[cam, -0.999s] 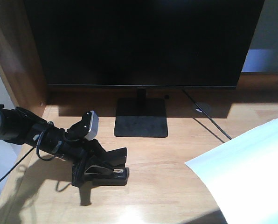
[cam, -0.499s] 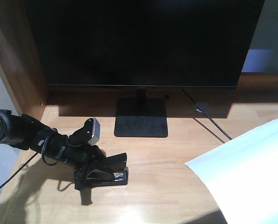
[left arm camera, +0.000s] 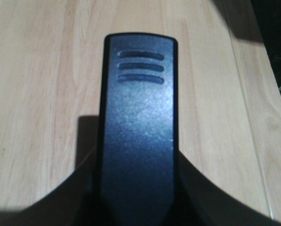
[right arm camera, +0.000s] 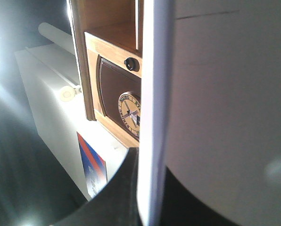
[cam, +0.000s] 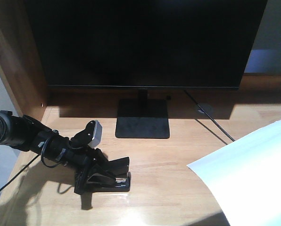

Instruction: Grab stapler and paper to desk for stapling

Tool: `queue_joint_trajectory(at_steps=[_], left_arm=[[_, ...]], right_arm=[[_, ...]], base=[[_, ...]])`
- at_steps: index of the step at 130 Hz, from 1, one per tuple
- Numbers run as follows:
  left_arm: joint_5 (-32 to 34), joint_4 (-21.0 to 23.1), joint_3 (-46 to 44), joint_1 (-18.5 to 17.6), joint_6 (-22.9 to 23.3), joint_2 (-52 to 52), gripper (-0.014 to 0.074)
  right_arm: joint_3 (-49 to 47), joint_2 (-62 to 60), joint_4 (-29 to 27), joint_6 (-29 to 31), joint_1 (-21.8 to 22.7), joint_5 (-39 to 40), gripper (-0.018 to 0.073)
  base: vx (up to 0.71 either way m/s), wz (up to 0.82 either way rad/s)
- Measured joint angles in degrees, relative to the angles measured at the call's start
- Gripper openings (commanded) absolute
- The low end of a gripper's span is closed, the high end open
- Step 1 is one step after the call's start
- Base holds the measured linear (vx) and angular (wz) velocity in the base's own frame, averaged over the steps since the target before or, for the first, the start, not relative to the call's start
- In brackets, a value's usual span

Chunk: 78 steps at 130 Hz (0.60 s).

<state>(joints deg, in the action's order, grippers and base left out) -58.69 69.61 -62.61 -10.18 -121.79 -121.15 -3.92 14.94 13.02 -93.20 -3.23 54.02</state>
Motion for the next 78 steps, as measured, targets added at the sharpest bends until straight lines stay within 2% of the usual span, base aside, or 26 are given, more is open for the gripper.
queue_joint_trajectory(at_steps=[21, 45, 59, 78], left_arm=[[-0.1, 0.0, 0.0, 0.0, 0.0, 0.0, 0.0066], [0.0, -0.1, 0.0, 0.0, 0.0, 0.0, 0.0153], [0.0, -0.1, 0.0, 0.0, 0.0, 0.0, 0.0251], [-0.2, -0.5, 0.0, 0.0, 0.2, 0.0, 0.045]], right_arm=[[0.0, 0.0, 0.0, 0.0, 0.0, 0.0, -0.0007], [0.0, 0.0, 0.0, 0.0, 0.0, 0.0, -0.0007], [0.0, 0.0, 0.0, 0.0, 0.0, 0.0, -0.0007], [0.0, 0.0, 0.0, 0.0, 0.0, 0.0, -0.0007]], base=[[0.0, 0.0], [0.0, 0.0], [0.0, 0.0], [0.0, 0.0]])
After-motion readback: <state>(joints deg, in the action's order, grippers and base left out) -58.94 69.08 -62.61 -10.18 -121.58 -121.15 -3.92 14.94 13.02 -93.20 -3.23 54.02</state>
